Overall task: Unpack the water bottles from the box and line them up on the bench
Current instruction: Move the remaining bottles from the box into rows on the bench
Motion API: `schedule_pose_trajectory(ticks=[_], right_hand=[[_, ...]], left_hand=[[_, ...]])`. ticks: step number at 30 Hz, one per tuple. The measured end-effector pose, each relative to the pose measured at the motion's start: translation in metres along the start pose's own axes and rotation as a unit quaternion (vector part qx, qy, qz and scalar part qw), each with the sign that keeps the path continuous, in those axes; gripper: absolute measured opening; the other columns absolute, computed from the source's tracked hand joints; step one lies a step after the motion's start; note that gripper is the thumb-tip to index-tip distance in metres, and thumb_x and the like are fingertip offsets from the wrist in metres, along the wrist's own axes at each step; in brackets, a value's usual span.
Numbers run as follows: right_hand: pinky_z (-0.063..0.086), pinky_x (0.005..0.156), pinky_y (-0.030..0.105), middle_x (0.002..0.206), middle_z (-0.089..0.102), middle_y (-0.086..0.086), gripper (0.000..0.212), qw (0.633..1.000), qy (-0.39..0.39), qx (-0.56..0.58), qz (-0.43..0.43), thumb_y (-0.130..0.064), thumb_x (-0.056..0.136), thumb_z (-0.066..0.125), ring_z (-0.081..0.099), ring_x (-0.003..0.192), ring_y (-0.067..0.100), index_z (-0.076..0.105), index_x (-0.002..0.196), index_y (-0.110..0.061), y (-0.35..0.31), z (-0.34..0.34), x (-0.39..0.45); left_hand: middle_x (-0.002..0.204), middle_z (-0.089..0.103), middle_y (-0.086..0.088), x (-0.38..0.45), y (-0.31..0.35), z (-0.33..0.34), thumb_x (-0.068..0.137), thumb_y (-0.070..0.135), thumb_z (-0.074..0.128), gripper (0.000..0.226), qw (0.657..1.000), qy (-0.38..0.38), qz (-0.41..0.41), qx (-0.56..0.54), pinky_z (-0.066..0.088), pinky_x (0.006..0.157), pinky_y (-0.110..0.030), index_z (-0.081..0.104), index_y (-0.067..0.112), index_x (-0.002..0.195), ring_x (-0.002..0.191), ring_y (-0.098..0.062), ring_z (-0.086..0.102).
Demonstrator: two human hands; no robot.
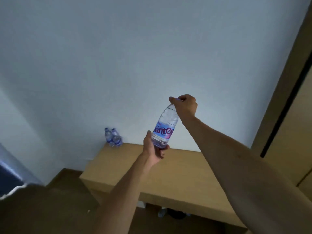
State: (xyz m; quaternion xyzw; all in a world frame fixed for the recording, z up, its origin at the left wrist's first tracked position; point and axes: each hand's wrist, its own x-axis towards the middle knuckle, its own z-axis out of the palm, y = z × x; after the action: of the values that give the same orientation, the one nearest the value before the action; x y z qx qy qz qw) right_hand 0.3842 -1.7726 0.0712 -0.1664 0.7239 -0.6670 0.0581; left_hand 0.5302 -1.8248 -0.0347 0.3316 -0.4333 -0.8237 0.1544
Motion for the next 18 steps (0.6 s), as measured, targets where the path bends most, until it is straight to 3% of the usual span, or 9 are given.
schedule_pose_trajectory(ticks=[4, 8, 11, 14, 18], right_hand=[[0.051, 0.074, 0.027, 0.075, 0.063, -0.009, 0.021, 0.999, -0.038, -0.012, -0.014, -0.03, 0.073, 0.075, 0.063, 0.082, 0.016, 0.067, 0.087, -0.017, -0.011, 0.063, -0.007], [0.05, 0.083, 0.028, 0.102, 0.069, 0.003, 0.024, 0.998, -0.067, -0.011, -0.006, -0.017, 0.087, 0.058, 0.063, 0.097, 0.023, 0.068, 0.109, -0.014, -0.009, 0.119, -0.007], [0.044, 0.081, 0.025, 0.112, 0.068, 0.006, 0.032, 0.996, -0.091, -0.025, -0.008, -0.011, 0.09, 0.047, 0.062, 0.103, 0.025, 0.066, 0.116, -0.015, -0.003, 0.16, -0.003], [0.044, 0.084, 0.025, 0.114, 0.068, 0.006, 0.032, 0.994, -0.105, -0.036, 0.0, -0.015, 0.087, 0.053, 0.061, 0.106, 0.025, 0.066, 0.117, -0.015, 0.003, 0.199, 0.011], [0.055, 0.083, 0.037, 0.097, 0.071, 0.016, 0.029, 0.991, -0.124, -0.048, 0.0, -0.023, 0.074, 0.069, 0.064, 0.094, 0.031, 0.071, 0.095, -0.003, 0.013, 0.252, 0.043]], left_hand=[[0.076, 0.059, -0.019, 0.003, 0.021, -0.039, 0.097, 0.046, 0.025, 0.056, 0.997, 0.03, 0.042, -0.065, 0.033, 0.048, -0.023, 0.063, 0.005, 0.099, 0.049, -0.022, 0.052], [0.087, 0.058, -0.022, 0.016, 0.04, -0.071, 0.088, 0.022, 0.043, 0.037, 0.99, 0.059, 0.061, -0.113, 0.045, 0.058, -0.03, 0.059, -0.004, 0.108, 0.065, -0.033, 0.058], [0.095, 0.059, -0.025, 0.032, 0.052, -0.096, 0.083, 0.013, 0.048, 0.035, 0.989, 0.077, 0.06, -0.114, 0.053, 0.062, -0.034, 0.057, -0.007, 0.11, 0.077, -0.038, 0.06], [0.081, 0.066, -0.025, 0.057, 0.065, -0.124, 0.082, 0.018, 0.051, 0.032, 0.987, 0.1, 0.064, -0.111, 0.049, 0.068, -0.037, 0.062, -0.006, 0.101, 0.064, -0.036, 0.066], [0.078, 0.069, -0.022, 0.096, 0.086, -0.16, 0.088, 0.044, 0.042, 0.051, 0.987, 0.135, 0.053, -0.07, 0.04, 0.05, -0.025, 0.076, 0.007, 0.082, 0.057, -0.028, 0.062]])
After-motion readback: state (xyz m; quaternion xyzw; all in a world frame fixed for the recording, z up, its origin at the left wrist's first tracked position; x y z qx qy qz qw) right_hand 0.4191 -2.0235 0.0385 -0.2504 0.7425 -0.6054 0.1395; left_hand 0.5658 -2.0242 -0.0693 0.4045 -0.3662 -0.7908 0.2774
